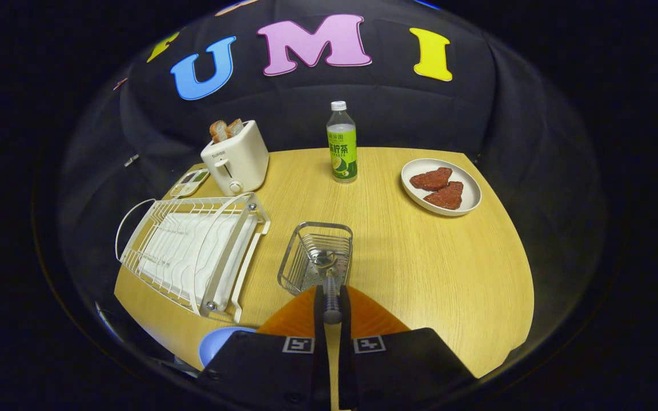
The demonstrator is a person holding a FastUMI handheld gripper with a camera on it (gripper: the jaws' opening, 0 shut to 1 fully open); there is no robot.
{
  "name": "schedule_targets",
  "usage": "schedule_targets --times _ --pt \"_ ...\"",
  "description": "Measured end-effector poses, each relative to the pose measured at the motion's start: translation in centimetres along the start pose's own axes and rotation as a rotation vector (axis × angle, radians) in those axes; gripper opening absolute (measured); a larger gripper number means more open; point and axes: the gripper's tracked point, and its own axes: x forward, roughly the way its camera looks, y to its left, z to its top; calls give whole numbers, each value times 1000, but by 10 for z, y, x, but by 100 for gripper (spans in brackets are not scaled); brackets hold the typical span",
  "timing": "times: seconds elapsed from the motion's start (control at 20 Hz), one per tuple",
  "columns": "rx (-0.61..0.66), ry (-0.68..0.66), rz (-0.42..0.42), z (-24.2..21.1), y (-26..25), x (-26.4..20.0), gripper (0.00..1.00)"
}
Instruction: Take the plate from the dish rack, then take the spoon from the basket and place it into the plate.
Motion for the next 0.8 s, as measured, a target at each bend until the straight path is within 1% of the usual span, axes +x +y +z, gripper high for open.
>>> schedule_targets --times 0.25,0.45,0.6,0.8 --pt "26 -43 -3 9 4 -38 10" --pt "44 -83 42 9 23 -85 10" --pt "53 -75 79 -6 44 -115 10" --pt "34 -2 123 -51 75 -138 10"
